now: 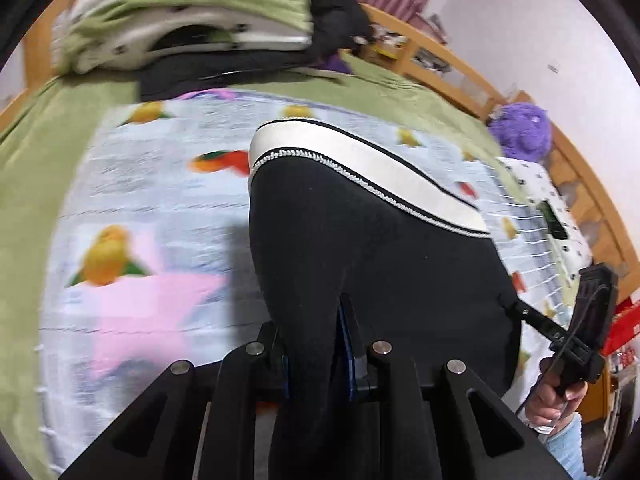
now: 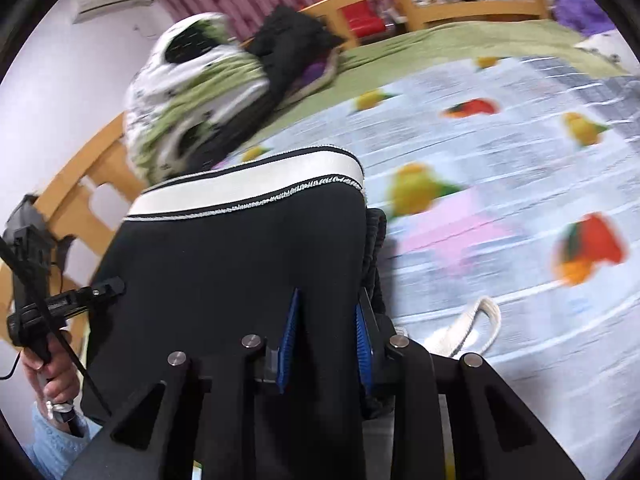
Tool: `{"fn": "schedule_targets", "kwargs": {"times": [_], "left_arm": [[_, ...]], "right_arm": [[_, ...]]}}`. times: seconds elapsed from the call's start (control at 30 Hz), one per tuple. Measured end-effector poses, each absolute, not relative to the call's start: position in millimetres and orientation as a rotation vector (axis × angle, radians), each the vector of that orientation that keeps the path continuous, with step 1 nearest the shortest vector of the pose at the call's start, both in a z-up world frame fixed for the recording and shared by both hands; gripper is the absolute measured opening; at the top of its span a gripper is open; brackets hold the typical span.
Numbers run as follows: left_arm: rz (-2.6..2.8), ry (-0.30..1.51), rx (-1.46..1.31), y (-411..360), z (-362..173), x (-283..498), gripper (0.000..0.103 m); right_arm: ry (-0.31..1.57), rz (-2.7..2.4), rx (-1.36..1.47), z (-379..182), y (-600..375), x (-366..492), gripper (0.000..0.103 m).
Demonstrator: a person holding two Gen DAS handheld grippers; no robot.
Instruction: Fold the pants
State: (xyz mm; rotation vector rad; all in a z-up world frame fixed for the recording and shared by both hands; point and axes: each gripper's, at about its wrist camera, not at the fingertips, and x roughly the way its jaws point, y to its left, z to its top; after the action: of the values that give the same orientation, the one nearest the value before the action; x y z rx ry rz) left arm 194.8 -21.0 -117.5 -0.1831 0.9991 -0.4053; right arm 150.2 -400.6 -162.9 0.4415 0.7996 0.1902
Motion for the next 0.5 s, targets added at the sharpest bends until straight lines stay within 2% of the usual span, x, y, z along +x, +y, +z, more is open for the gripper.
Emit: {"fn": "schedule_targets", "kwargs": {"times": [0.07,0.1,0.17,0.27,0.33,0.5], "left_arm": [[-0.376,1.022,-0.195,-2.7,-132.1,195.9,0.023],[-0.364,1.042,-0.196,-0.2,-140.4,196.4,0.028],[-0.306,1.083,-0.15,-2.3,-154.0,193.4,0.03],[-0.261,1.032,-0.039,-8.0,-148.1,169.1,0.03],[-0.277,1.001,-0.002,-6.9,-140.7,145.3,0.037],[-0.425,0.997,-0.091,13.9,-136.3,78.1,0.04]], "right_arm": [[0.787,0.205,0.41,-165.7,-376.6,153.1,0.028],[0.776,0.192,0.376,-167.2,-365.0,155.1,0.03],[0.778,0.143,0.296,-169.6,-352.2,160.6,0.033],[0.795,0.115,0.23,-163.7,-346.4,159.3,0.034],[0.809,0.098,0.197,-151.8,-344.7,146.8,0.034],[0.809,0.142,0.21,-147.2,-350.0,103.4,0.038]]}}
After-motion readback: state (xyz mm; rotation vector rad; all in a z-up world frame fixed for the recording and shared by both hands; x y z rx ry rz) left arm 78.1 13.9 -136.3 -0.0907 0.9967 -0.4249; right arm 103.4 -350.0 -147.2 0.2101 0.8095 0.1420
